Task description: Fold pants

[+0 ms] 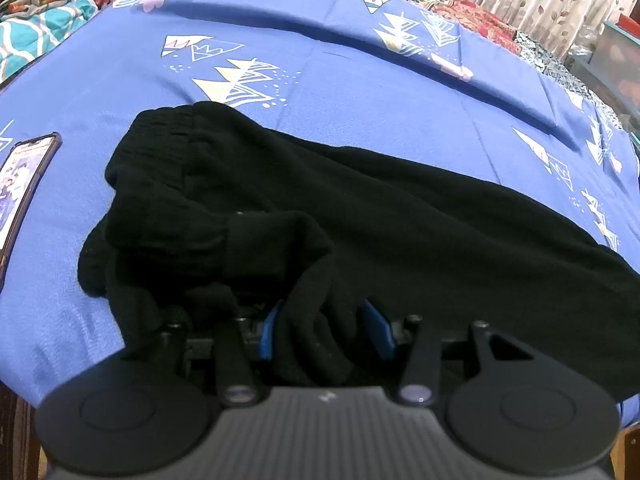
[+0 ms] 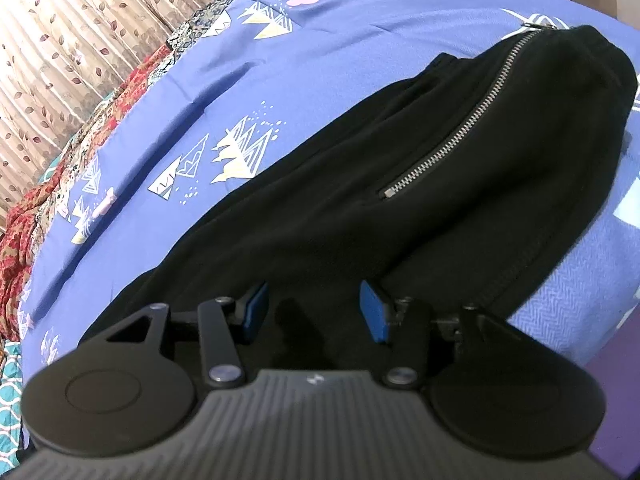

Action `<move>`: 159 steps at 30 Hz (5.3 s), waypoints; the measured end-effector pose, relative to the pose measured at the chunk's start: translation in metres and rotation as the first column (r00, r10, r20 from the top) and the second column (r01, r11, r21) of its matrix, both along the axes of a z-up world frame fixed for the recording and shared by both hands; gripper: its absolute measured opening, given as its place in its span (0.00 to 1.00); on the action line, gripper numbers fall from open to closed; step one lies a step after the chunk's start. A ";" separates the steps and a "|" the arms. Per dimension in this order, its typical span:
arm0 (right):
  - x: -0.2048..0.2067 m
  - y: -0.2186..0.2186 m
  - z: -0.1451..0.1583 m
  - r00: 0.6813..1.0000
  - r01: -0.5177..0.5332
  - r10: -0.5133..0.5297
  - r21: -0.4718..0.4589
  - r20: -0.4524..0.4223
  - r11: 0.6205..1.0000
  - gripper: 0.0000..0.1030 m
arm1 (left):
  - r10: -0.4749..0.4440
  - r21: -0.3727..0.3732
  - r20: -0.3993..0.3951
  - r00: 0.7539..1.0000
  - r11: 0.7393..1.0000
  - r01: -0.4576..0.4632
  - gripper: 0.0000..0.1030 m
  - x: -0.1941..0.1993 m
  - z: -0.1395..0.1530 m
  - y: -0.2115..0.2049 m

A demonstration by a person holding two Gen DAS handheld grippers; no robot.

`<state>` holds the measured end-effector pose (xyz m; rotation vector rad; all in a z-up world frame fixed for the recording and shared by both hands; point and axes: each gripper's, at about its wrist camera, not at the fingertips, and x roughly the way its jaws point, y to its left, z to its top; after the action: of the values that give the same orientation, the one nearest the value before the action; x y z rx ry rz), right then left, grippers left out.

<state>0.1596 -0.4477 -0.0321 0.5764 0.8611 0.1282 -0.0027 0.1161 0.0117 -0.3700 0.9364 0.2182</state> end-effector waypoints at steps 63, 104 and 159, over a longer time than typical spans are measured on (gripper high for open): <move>0.065 -0.145 0.038 0.977 0.153 -0.142 -0.061 0.158 0.986 0.53 | -0.119 0.120 0.049 0.992 0.986 0.112 0.43 0.019 0.063 -0.064; 0.028 -0.152 0.080 0.924 0.175 -0.150 -0.041 0.352 0.984 0.29 | -0.203 0.107 0.035 0.979 0.974 0.198 0.39 0.056 0.057 -0.114; 0.055 0.354 0.052 0.721 -0.532 0.677 -0.508 0.149 0.677 0.16 | 0.184 -0.242 0.238 0.954 0.962 -0.125 0.42 -0.069 0.045 0.109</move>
<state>0.2145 -0.0936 0.0203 -0.1900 0.6927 0.6244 -0.0712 0.2249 0.0564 -0.6670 0.6741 0.2025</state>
